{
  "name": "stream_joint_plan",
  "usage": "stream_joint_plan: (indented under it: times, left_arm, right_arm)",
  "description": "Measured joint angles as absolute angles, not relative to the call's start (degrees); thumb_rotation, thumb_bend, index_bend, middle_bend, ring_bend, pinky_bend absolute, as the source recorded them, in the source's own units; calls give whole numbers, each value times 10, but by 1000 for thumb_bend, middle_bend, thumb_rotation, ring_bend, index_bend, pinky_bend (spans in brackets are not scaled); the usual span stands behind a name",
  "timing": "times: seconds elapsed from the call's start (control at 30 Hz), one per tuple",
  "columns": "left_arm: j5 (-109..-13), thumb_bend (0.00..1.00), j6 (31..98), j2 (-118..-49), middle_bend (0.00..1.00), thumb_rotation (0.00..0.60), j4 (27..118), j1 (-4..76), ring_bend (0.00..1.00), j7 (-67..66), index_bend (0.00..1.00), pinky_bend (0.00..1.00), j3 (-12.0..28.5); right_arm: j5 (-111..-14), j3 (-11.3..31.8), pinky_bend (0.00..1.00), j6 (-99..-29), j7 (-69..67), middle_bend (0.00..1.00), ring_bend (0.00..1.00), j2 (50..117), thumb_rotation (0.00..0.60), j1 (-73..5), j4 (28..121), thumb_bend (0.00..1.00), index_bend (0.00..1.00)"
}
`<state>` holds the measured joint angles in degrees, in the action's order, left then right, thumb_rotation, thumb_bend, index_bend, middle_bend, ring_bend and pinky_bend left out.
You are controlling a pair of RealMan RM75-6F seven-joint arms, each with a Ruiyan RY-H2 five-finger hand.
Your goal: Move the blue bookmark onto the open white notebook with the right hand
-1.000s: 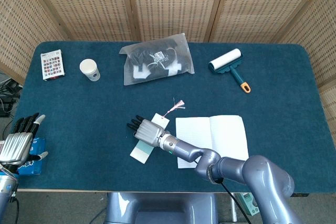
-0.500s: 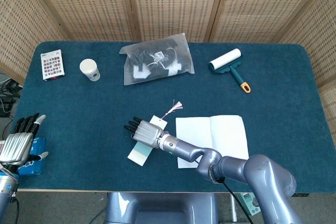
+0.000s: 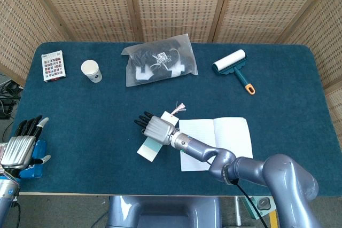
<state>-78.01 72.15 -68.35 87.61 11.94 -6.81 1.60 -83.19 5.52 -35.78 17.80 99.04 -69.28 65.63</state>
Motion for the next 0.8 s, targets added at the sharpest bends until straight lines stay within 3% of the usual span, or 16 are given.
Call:
stream_joint_plan:
  times: [0.5,0.8]
  left_arm:
    - [-786,47,720,-687,0,600,876,121,0,-74,0,0,13]
    - [-793,47,727,-689,0,600,879,120,0,-83,0,0,10]
  right_arm:
    - [-783,50,122,-381,258,6,0,938,600,-653,727,182,501]
    - [-833,23,121,-417,230,1,0,915,600,-631,748,183,490]
